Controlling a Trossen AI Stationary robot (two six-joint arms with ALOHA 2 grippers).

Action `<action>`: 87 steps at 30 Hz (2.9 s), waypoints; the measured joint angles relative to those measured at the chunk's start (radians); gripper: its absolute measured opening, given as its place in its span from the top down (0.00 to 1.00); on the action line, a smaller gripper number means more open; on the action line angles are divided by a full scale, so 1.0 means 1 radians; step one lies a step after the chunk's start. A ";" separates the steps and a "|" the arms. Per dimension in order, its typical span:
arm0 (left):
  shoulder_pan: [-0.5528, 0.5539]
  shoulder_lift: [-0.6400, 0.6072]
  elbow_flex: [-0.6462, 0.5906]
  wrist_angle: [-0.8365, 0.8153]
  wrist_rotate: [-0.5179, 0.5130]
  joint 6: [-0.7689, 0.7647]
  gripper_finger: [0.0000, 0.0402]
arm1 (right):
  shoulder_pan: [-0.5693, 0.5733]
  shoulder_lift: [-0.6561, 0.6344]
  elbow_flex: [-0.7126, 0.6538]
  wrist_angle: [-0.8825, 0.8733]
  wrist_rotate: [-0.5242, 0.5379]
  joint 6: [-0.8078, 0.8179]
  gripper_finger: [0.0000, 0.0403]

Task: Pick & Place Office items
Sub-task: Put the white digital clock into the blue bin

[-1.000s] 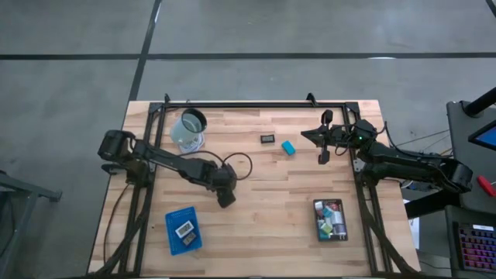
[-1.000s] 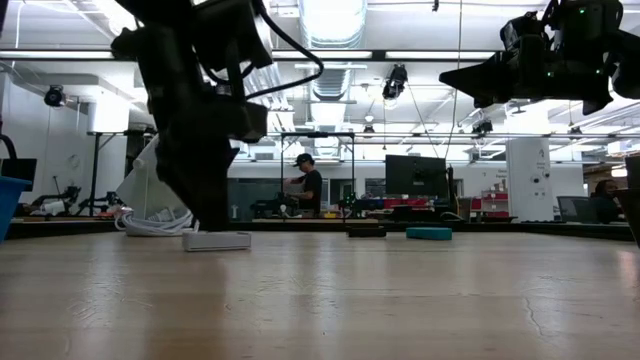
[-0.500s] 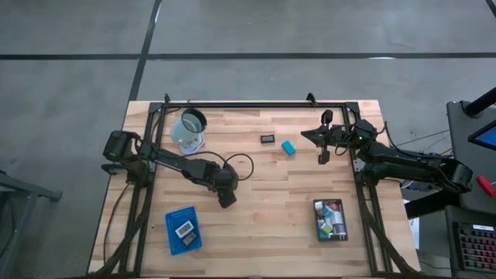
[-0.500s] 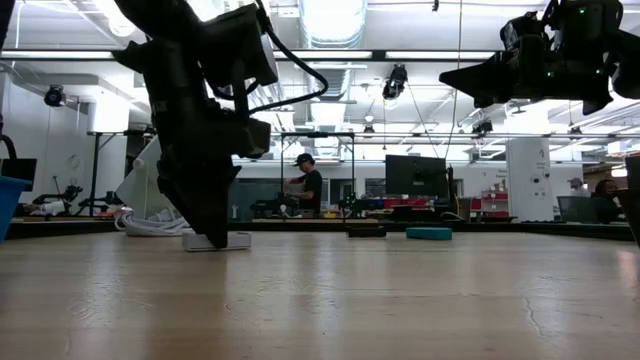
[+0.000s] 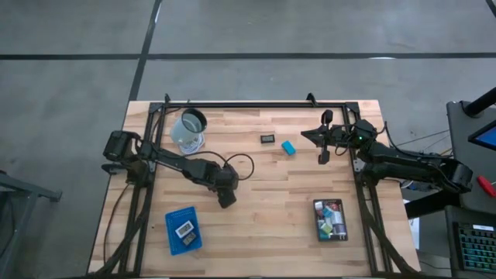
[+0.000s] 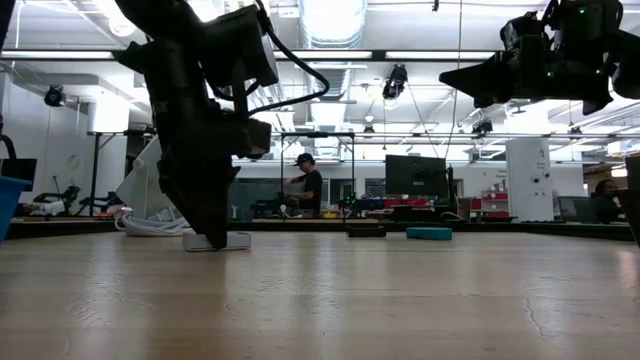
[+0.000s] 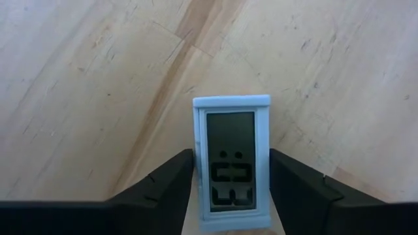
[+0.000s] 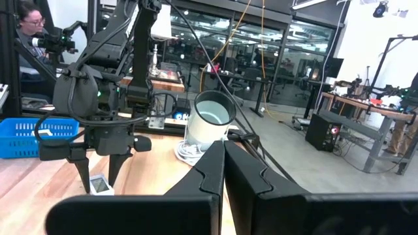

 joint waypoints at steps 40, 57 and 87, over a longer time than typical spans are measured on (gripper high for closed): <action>-0.192 -0.085 0.165 -0.301 -0.096 -0.207 0.60 | 0.000 0.000 0.000 0.000 0.000 0.000 0.98; -0.550 -0.098 0.347 -0.612 -0.256 -0.685 0.59 | 0.000 0.000 0.000 0.000 0.000 0.000 0.98; -0.722 -0.096 0.231 -0.681 -0.105 -1.128 0.59 | 0.000 0.000 0.000 0.000 0.000 0.000 0.98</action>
